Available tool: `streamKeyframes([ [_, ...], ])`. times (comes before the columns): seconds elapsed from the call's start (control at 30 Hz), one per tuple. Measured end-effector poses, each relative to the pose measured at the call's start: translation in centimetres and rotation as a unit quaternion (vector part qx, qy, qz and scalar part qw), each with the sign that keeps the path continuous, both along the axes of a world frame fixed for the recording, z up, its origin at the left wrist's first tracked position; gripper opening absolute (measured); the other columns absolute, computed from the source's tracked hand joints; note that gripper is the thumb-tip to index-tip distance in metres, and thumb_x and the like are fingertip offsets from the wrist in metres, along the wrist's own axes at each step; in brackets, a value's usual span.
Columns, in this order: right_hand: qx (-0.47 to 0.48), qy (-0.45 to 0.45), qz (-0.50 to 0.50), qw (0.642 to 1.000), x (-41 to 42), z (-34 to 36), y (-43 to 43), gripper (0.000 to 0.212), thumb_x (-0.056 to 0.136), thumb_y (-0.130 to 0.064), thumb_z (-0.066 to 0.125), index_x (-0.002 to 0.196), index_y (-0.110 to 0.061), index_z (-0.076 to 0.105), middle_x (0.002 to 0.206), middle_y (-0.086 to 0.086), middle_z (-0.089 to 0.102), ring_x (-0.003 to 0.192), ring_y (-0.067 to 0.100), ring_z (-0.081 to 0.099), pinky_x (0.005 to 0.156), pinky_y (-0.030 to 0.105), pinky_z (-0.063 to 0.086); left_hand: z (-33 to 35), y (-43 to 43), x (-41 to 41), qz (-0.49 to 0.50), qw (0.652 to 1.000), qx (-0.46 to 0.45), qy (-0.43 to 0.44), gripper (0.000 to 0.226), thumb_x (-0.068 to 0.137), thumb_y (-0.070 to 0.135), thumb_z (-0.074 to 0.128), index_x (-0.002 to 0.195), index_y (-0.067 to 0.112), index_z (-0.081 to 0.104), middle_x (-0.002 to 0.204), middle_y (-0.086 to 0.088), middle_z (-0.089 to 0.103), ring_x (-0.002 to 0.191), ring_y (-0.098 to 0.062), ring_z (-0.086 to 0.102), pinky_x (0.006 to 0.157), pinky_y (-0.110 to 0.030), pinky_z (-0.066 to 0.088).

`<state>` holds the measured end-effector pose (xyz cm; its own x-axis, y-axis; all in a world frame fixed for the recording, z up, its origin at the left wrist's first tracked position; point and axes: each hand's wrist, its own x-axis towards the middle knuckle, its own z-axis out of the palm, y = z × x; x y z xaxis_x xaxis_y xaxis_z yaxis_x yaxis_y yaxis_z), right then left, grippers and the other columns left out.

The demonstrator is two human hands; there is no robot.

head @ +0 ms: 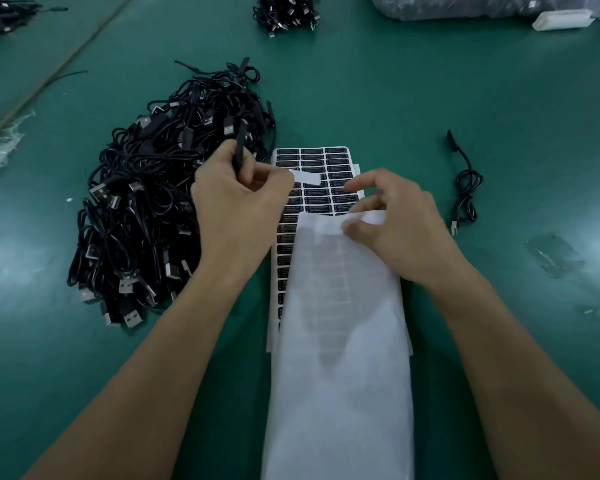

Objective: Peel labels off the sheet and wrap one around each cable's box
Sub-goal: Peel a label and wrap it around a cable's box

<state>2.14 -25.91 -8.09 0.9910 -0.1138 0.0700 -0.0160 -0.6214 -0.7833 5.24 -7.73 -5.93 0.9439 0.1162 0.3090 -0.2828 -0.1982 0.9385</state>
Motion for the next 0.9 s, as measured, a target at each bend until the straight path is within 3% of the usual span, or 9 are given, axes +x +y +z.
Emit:
streamKeyframes([
  [0.07, -0.027, -0.035, 0.021, 0.999, 0.1, -0.2, 0.3, 0.031, 0.084, -0.016, 0.077, 0.109, -0.031, 0.066, 0.088, -0.019, 0.064, 0.093, 0.005, 0.059, 0.077, -0.001, 0.035, 0.1, 0.1, 0.0, -0.001, 1.000, -0.006, -0.003, 0.038, 0.072, 0.005, 0.062, 0.067, 0.023, 0.029, 0.070, -0.032, 0.053, 0.061, -0.041, 0.058, 0.063, -0.049, 0.053],
  [0.17, -0.055, -0.086, 0.046, 0.994, 0.1, -0.6, 1.0, 0.027, 0.085, -0.016, 0.078, 0.110, -0.021, 0.071, 0.094, -0.014, 0.066, 0.087, 0.001, 0.057, 0.087, 0.010, 0.040, -0.4, -0.3, -0.1, -0.030, 0.999, 0.035, 0.005, 0.037, 0.070, 0.009, 0.063, 0.068, 0.023, 0.029, 0.070, -0.029, 0.057, 0.066, -0.045, 0.057, 0.070, -0.057, 0.056],
  [0.23, -0.093, -0.111, 0.037, 0.989, 0.1, -1.0, 1.4, 0.037, 0.083, -0.023, 0.080, 0.118, -0.023, 0.069, 0.111, -0.010, 0.066, 0.104, 0.011, 0.054, 0.095, 0.026, 0.037, -0.7, -0.4, -0.2, -0.030, 0.997, 0.068, 0.011, 0.036, 0.067, 0.014, 0.063, 0.066, 0.023, 0.028, 0.060, -0.013, 0.055, 0.060, -0.030, 0.049, 0.072, -0.052, 0.056],
  [0.3, -0.115, -0.148, 0.011, 0.982, -0.1, -1.0, 1.7, 0.050, 0.076, -0.028, 0.083, 0.123, -0.024, 0.066, 0.120, -0.005, 0.063, 0.113, 0.019, 0.050, 0.095, 0.032, 0.033, -0.9, -0.5, -0.2, -0.019, 0.996, 0.081, 0.017, 0.034, 0.065, 0.017, 0.061, 0.065, 0.023, 0.027, 0.059, -0.014, 0.054, 0.061, -0.018, 0.046, 0.066, -0.044, 0.052],
  [0.4, -0.123, -0.232, -0.005, 0.965, -0.1, -0.6, 2.0, 0.043, 0.071, -0.025, 0.082, 0.111, -0.018, 0.069, 0.104, 0.000, 0.061, 0.098, 0.024, 0.054, 0.087, 0.038, 0.041, -1.0, -0.6, -0.3, -0.011, 0.996, 0.086, 0.030, 0.035, 0.064, 0.021, 0.062, 0.065, 0.023, 0.027, 0.053, -0.002, 0.056, 0.056, -0.010, 0.044, 0.061, -0.033, 0.043],
  [0.47, -0.129, -0.267, -0.001, 0.955, -0.2, -0.5, 2.3, 0.031, 0.072, -0.023, 0.081, 0.100, -0.015, 0.071, 0.094, 0.002, 0.061, 0.089, 0.025, 0.055, 0.081, 0.040, 0.045, -1.0, -0.6, -0.3, -0.010, 0.995, 0.093, 0.032, 0.037, 0.066, 0.020, 0.064, 0.065, 0.023, 0.026, 0.055, -0.007, 0.058, 0.055, -0.009, 0.042, 0.058, -0.027, 0.040],
  [0.63, -0.141, -0.275, -0.017, 0.951, -0.2, -0.7, 2.8, 0.012, 0.078, -0.018, 0.081, 0.086, -0.012, 0.074, 0.082, 0.004, 0.061, 0.081, 0.026, 0.056, 0.073, 0.037, 0.045, -1.1, -0.7, -0.2, -0.016, 0.995, 0.092, 0.023, 0.039, 0.068, 0.014, 0.065, 0.065, 0.022, 0.027, 0.061, -0.014, 0.063, 0.068, -0.036, 0.061, 0.067, -0.041, 0.050],
  [0.77, -0.137, -0.265, -0.037, 0.954, -0.2, -0.7, 3.0, 0.003, 0.081, -0.013, 0.074, 0.084, -0.011, 0.075, 0.078, 0.004, 0.062, 0.077, 0.023, 0.056, 0.070, 0.028, 0.039, -1.1, -0.7, -0.1, -0.034, 0.996, 0.082, 0.026, 0.040, 0.073, 0.018, 0.068, 0.065, 0.022, 0.029, 0.052, 0.004, 0.060, 0.074, -0.037, 0.067, 0.068, -0.044, 0.056],
  [0.9, 0.021, -0.198, -0.068, 0.978, -0.3, -0.2, 2.8, 0.011, 0.083, -0.016, 0.074, 0.076, -0.025, 0.074, 0.070, -0.014, 0.065, 0.066, -0.003, 0.056, 0.068, 0.011, 0.041, -0.9, -0.6, -0.1, -0.037, 0.997, 0.054, 0.035, 0.038, 0.076, 0.023, 0.066, 0.064, 0.023, 0.030, 0.050, 0.008, 0.047, 0.073, -0.041, 0.065, 0.074, -0.056, 0.057],
])
